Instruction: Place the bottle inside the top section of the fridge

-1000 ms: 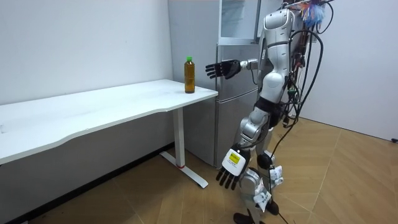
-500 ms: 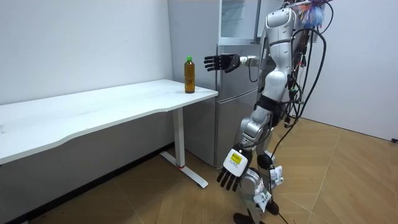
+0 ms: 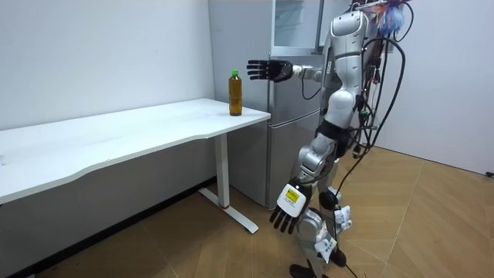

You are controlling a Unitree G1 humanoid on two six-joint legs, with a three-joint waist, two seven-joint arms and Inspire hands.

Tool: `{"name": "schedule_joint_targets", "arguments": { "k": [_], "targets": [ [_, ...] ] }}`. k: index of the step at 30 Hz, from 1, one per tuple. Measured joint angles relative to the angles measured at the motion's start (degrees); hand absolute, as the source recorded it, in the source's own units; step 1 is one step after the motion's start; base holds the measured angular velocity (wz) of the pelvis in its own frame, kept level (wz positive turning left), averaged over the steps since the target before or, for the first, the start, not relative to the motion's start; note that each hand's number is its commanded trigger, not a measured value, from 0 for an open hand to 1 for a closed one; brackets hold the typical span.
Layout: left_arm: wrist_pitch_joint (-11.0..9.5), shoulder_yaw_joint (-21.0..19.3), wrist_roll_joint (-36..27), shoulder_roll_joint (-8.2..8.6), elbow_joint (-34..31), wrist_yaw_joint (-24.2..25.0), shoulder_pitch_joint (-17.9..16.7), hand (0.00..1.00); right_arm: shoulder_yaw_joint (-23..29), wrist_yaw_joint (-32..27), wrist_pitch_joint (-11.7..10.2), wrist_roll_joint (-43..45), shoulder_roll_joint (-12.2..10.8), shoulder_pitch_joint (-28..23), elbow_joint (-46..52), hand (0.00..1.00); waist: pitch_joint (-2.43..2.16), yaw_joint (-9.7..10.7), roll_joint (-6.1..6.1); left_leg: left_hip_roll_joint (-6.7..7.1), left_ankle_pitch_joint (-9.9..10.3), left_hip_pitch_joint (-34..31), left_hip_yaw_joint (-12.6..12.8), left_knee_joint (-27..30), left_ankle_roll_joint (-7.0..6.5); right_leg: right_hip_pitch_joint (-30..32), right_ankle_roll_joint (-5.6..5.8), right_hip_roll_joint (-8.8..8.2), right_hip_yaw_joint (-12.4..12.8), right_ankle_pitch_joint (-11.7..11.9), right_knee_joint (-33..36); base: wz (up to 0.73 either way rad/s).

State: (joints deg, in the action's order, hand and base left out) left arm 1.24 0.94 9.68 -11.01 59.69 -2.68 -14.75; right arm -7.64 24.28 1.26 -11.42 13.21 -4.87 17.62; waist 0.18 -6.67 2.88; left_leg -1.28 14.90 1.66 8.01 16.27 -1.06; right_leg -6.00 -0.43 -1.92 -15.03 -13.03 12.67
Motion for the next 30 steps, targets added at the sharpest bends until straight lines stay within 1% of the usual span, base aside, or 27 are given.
{"name": "schedule_joint_targets", "arguments": {
  "k": [4,5,9,12,16,21,24,25,27,30],
  "targets": [
    [-0.01,0.42,0.02,-0.01,0.01,0.01,-0.06,0.00,-0.55,-2.68,-0.16,0.04,-0.01,1.24,-0.31,0.00,0.21,-0.03,-0.30,-0.02,0.00,-0.05,-0.37,-0.09,0.01,-0.21,-0.04,0.04,-0.24,0.02,0.00,0.03],
    [-0.01,0.43,0.03,-0.01,0.01,0.01,-0.08,0.00,-0.57,-3.69,-0.60,0.04,-0.02,1.60,-0.65,0.00,0.26,-0.06,-0.37,-0.02,0.00,-0.11,-0.44,-0.08,0.00,-0.20,-0.06,0.04,-0.38,0.04,0.00,0.03],
    [-0.01,0.44,0.03,0.00,0.00,-0.14,-0.20,0.00,-0.60,-6.58,-1.20,-0.33,-0.02,2.03,-0.79,0.00,0.30,-0.04,-0.44,0.03,0.00,-0.43,-0.76,-0.02,0.00,-0.08,-0.08,0.01,-0.88,0.05,0.00,0.05],
    [-0.01,0.52,0.02,-0.01,-0.09,-0.35,-0.07,0.00,-0.78,-9.51,-1.32,-2.21,-0.01,3.43,-1.69,0.00,0.36,-0.06,-0.53,0.03,0.00,-0.54,-0.84,0.05,0.00,-0.01,-0.08,-0.03,-1.14,0.05,0.00,0.00],
    [-0.10,1.80,0.05,-0.02,-0.28,-0.38,0.06,0.00,-2.06,-14.07,-2.93,-2.09,-0.07,5.61,-3.23,0.00,0.40,0.03,-0.65,0.04,0.00,-1.02,-1.10,0.46,0.01,0.02,-0.07,-0.07,-1.93,0.05,-0.01,0.07],
    [-0.31,2.02,0.07,-0.02,-0.46,-0.37,0.12,0.00,-2.56,-17.85,-3.25,-1.86,-0.58,5.80,-3.22,0.00,0.41,-0.08,-0.74,0.11,0.00,-1.01,-1.88,0.59,0.01,-0.44,-0.05,-0.19,-3.08,0.05,-0.03,0.10],
    [-0.30,2.15,0.08,0.01,-0.47,-0.33,-0.08,0.00,-2.81,-20.31,-3.84,-1.85,-0.85,6.25,-3.56,0.00,0.53,-0.14,-0.94,0.14,0.00,-1.06,-2.11,0.59,0.01,-0.58,-0.04,-0.32,-3.94,0.05,-0.04,0.06],
    [-0.29,2.15,0.12,0.07,-0.47,-0.30,-0.29,0.00,-2.98,-21.21,-4.45,-1.95,-0.86,6.41,-4.26,0.00,0.55,-0.12,-1.01,0.15,0.00,-1.03,-2.19,0.68,0.01,-0.72,-0.04,-0.56,-4.08,0.05,-0.05,0.06],
    [-0.28,2.15,0.13,0.13,-0.47,-0.33,-0.50,0.00,-3.18,-22.31,-4.95,-1.95,-0.92,6.94,-5.85,0.00,0.57,-0.16,-1.05,0.17,0.00,-1.05,-2.38,0.80,0.01,-0.81,-0.03,-0.60,-4.16,0.05,-0.06,0.05],
    [-0.27,2.15,0.13,0.22,-0.47,-0.37,-0.56,0.00,-3.68,-23.64,-4.95,-1.95,-0.92,7.08,-6.88,0.00,0.59,-0.16,-1.10,0.19,0.00,-1.17,-2.60,0.91,0.01,-0.84,-0.03,-0.57,-4.42,0.05,-0.05,0.05]
  ]
}}
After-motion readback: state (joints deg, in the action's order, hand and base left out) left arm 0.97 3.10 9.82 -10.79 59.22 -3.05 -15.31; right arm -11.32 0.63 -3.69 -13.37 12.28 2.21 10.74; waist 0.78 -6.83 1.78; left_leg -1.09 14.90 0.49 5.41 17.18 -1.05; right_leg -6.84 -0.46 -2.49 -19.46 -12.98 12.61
